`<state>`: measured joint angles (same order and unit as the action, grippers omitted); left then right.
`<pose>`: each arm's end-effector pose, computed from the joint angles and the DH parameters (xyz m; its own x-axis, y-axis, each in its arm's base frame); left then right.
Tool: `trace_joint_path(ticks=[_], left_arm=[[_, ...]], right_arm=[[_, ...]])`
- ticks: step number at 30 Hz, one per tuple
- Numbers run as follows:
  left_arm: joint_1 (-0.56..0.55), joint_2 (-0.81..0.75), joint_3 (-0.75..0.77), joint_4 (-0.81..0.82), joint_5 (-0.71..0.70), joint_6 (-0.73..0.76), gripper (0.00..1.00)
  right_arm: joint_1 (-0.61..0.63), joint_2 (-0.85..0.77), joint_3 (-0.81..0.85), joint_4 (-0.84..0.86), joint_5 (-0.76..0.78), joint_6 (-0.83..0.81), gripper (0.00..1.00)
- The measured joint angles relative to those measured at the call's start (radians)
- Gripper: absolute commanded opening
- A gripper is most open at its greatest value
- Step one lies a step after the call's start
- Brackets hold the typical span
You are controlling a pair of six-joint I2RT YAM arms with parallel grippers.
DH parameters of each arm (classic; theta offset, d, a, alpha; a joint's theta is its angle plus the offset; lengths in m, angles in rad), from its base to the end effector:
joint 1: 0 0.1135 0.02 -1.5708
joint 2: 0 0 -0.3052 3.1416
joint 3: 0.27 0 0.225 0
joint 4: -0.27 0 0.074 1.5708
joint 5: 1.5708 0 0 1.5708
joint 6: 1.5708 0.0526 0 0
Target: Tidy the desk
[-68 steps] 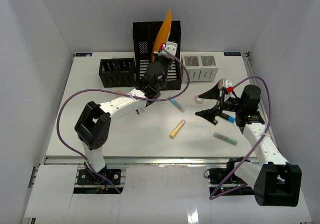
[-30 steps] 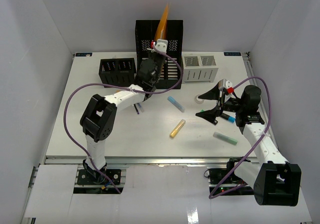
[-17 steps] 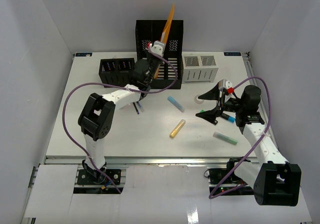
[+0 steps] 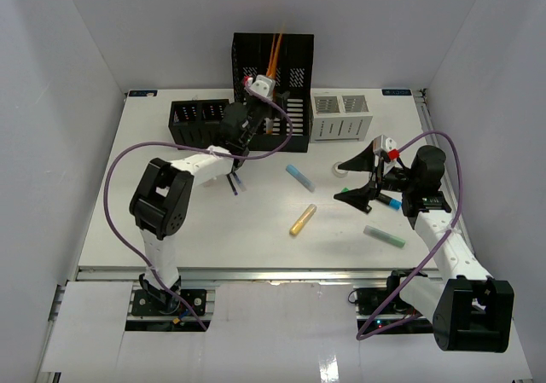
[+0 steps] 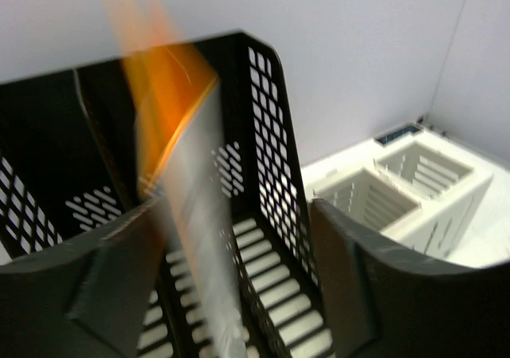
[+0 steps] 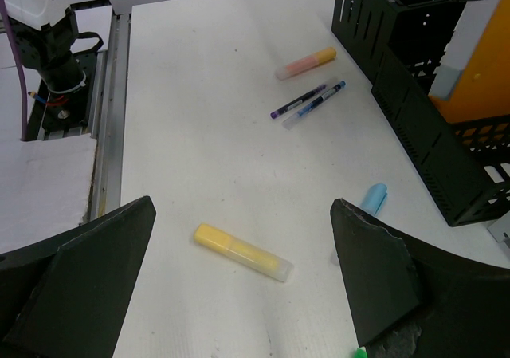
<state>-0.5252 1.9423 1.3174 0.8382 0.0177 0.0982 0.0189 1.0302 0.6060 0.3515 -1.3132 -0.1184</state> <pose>0.4023 -0.2342 0.3465 0.2329 -0.0217 -0.9723 0.4958 0.8627 0.0996 0.1714 0.0541 0.3343 0.0424 -0.0293 -0.9987 -0.9709 0.2347 -0.0481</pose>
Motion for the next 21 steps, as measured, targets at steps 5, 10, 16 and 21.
trace_joint_path(ticks=[5, 10, 16, 21], left_arm=[[-0.007, -0.041, -0.032, -0.118, 0.002, -0.057, 0.98], [-0.008, -0.214, -0.044, -0.355, -0.035, -0.133, 0.98], [0.014, -0.543, -0.108, -0.599, -0.053, -0.237, 0.98], [0.044, -0.902, -0.379, -0.782, -0.028, -0.317, 0.98]], right_arm=[[0.000, 0.000, 0.000, -0.017, 0.004, -0.025, 0.97], [0.000, 0.005, 0.021, -0.157, 0.065, -0.133, 1.00], [0.075, 0.057, 0.125, -0.401, 0.306, -0.285, 0.97], [0.366, 0.193, 0.214, -0.501, 0.744, -0.359, 0.95]])
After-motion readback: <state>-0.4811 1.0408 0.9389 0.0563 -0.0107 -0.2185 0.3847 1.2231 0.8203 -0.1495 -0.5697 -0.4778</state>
